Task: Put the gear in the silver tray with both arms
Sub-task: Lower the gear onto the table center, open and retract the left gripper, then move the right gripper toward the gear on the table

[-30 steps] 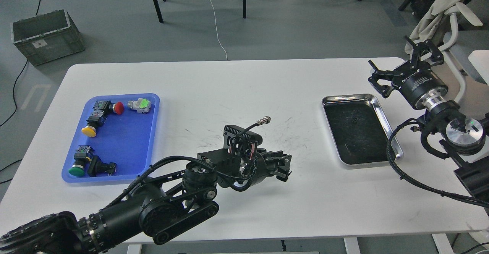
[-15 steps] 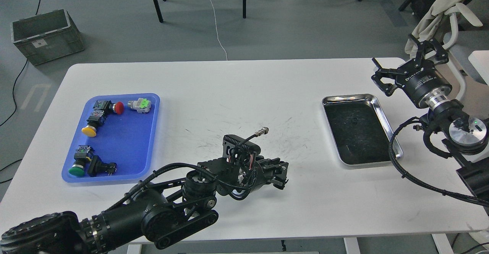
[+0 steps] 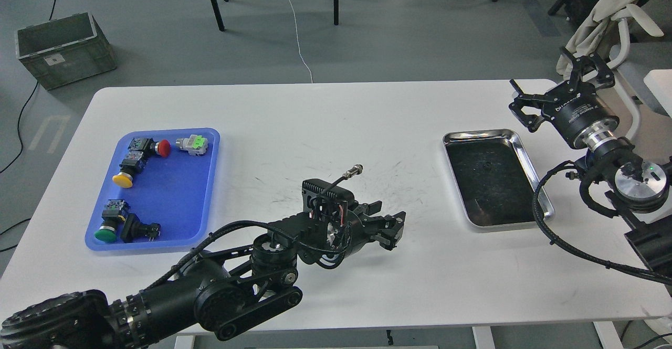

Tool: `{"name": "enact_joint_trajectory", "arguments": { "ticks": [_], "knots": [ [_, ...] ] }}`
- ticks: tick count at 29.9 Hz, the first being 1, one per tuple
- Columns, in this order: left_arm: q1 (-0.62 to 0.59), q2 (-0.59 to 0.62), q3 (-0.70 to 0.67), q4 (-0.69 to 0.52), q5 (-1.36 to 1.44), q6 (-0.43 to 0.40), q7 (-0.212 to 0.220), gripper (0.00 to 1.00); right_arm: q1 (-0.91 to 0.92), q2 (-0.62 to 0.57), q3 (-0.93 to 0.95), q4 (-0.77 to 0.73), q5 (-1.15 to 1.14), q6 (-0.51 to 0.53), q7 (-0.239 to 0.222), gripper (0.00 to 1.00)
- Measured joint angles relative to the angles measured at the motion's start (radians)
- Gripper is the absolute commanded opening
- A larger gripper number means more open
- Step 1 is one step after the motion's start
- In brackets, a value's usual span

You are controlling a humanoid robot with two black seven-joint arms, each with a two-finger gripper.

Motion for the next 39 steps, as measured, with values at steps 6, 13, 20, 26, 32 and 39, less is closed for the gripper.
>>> {"name": "enact_joint_trajectory", "arguments": {
  "ticks": [6,13,20,26,32,39],
  "knots": [
    [-0.003,0.000,-0.005,0.003,-0.054,0.020,0.002,0.98,0.000,0.001,-0.001,0.001,0.000,-0.001,0.000,0.98],
    [-0.012,0.000,-0.137,0.009,-0.144,0.069,0.015,0.98,0.018,0.003,-0.013,0.005,-0.001,-0.003,-0.001,0.98],
    [-0.047,0.000,-0.324,0.018,-0.288,0.118,0.017,0.98,0.088,0.005,-0.078,0.013,-0.034,-0.010,-0.002,0.98],
    [-0.068,0.015,-0.374,0.017,-0.633,0.243,0.004,0.98,0.191,0.012,-0.190,0.095,-0.266,-0.026,-0.007,0.98],
    [-0.087,0.160,-0.455,0.019,-1.023,0.327,-0.046,0.98,0.258,0.013,-0.235,0.247,-0.606,-0.063,-0.023,0.98],
    [-0.076,0.316,-0.577,0.112,-1.266,0.253,-0.135,0.98,0.272,0.014,-0.294,0.378,-0.990,-0.070,-0.077,0.98]
  ]
}}
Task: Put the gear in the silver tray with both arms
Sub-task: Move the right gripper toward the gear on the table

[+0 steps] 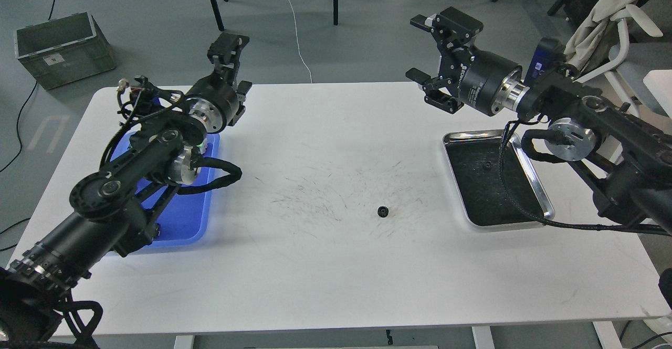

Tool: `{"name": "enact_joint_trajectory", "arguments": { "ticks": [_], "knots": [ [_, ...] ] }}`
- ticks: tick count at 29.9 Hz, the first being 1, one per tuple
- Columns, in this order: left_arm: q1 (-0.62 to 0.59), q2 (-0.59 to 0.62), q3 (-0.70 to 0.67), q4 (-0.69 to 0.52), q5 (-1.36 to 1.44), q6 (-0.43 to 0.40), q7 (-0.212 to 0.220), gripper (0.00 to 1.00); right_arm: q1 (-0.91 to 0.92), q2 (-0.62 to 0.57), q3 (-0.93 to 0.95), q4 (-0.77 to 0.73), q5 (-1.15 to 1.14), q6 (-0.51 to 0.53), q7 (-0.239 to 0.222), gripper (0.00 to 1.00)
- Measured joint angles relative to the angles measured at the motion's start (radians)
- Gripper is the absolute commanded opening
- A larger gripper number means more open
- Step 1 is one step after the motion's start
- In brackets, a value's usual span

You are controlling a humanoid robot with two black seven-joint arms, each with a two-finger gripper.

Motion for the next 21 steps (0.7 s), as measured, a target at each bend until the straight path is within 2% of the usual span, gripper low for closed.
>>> {"name": "enact_joint_trajectory", "arguments": {
  "ticks": [4,8,16,21],
  "knots": [
    [0.023,0.029,-0.062,0.059,-0.076,-0.098,-0.022,0.98,0.064,-0.002,-0.128,0.040,-0.205,0.002,-0.039,0.98],
    [0.034,0.041,-0.106,0.109,-0.143,-0.137,-0.025,0.98,0.174,-0.005,-0.327,0.052,-0.356,0.002,-0.056,0.98],
    [0.066,0.078,-0.116,0.179,-0.174,-0.265,-0.064,0.98,0.206,-0.013,-0.535,0.131,-0.480,0.002,-0.079,0.98],
    [0.084,0.081,-0.113,0.181,-0.166,-0.285,-0.090,0.98,0.189,0.020,-0.603,0.110,-0.555,-0.002,-0.084,0.98]
  ]
}}
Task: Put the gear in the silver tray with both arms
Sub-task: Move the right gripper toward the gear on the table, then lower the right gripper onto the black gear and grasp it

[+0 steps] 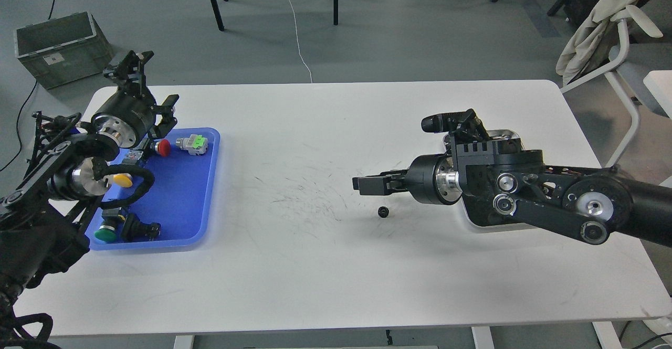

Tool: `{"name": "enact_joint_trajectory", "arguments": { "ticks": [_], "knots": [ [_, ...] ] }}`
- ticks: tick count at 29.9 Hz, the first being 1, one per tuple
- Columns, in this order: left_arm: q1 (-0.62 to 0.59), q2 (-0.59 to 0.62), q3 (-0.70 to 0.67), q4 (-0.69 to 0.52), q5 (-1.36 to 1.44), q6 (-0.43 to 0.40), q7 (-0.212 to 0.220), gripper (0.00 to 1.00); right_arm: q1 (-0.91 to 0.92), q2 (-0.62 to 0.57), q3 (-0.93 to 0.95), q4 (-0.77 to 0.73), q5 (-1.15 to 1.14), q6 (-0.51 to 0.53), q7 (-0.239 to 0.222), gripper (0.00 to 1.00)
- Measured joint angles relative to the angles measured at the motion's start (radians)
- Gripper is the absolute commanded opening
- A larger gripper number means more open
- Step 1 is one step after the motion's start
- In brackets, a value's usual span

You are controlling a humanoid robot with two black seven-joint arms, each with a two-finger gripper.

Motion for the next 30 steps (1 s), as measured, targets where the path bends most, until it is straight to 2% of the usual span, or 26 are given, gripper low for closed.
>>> {"name": "enact_joint_trajectory", "arguments": {
  "ticks": [8,18,22,26,30],
  "knots": [
    [0.002,0.000,0.012,0.003,0.007,0.001,-0.024,0.98,-0.037,0.079,-0.035,-0.085,-0.077,-0.003,0.000,0.97],
    [0.003,0.001,0.013,0.003,0.028,0.003,-0.037,0.98,-0.041,0.090,-0.083,-0.100,-0.152,-0.003,0.000,0.92],
    [0.006,0.001,0.013,0.003,0.028,0.003,-0.039,0.98,-0.041,0.088,-0.090,-0.106,-0.160,-0.003,0.001,0.85],
    [0.007,0.003,0.013,0.003,0.028,0.003,-0.039,0.98,-0.041,0.089,-0.092,-0.115,-0.174,-0.003,0.001,0.83],
    [0.008,0.004,0.013,0.003,0.028,0.003,-0.039,0.98,-0.039,0.091,-0.104,-0.135,-0.178,-0.003,0.001,0.73]
  ]
}}
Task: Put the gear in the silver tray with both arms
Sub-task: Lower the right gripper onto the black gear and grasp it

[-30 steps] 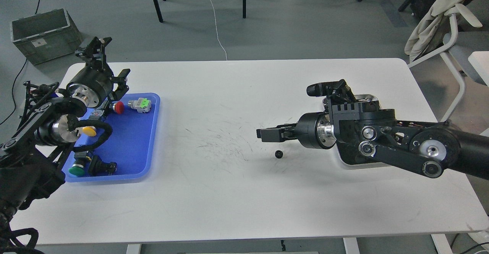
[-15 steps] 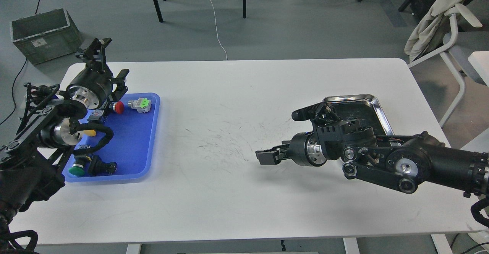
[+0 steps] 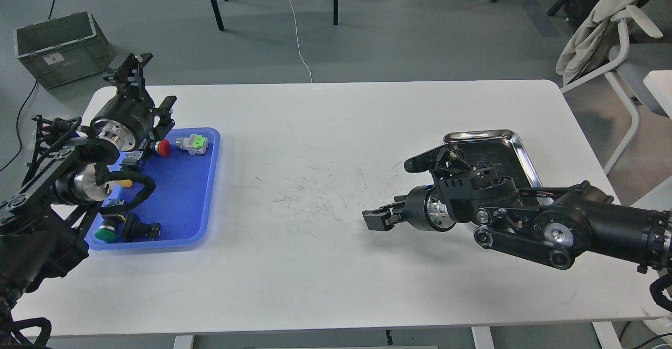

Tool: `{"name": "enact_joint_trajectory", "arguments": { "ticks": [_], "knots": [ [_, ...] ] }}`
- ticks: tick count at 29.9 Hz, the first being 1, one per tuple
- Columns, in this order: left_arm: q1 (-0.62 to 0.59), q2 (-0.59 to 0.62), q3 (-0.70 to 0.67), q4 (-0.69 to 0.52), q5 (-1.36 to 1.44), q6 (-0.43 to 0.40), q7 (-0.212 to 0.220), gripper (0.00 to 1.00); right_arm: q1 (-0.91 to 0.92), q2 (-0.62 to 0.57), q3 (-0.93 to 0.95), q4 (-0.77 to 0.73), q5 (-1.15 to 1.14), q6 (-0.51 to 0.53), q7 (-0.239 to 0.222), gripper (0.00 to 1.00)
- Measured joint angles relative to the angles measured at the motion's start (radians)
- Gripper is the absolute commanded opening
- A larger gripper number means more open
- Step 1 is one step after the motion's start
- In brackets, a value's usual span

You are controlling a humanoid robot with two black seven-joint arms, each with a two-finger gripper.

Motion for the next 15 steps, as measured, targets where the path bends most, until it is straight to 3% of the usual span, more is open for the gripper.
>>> {"name": "enact_joint_trajectory", "arguments": {
  "ticks": [2,8,10,13,15],
  "knots": [
    [0.000,0.002,0.000,0.000,0.000,0.000,-0.001,0.98,0.001,0.000,-0.004,-0.005,0.000,0.000,0.001,0.68],
    [0.001,0.003,0.000,0.000,0.000,0.000,-0.009,0.98,-0.002,0.000,-0.010,-0.011,-0.007,0.000,0.006,0.40],
    [0.001,0.003,0.000,0.000,0.000,0.000,-0.011,0.98,-0.002,0.000,-0.010,-0.014,-0.021,0.001,0.009,0.36],
    [0.001,0.005,0.000,-0.001,0.000,0.000,-0.012,0.98,-0.001,0.000,-0.017,-0.018,-0.035,0.002,0.011,0.03],
    [0.001,0.005,0.000,-0.002,0.000,0.001,-0.012,0.98,0.002,0.000,-0.024,-0.022,-0.038,0.003,0.011,0.02]
  ]
}}
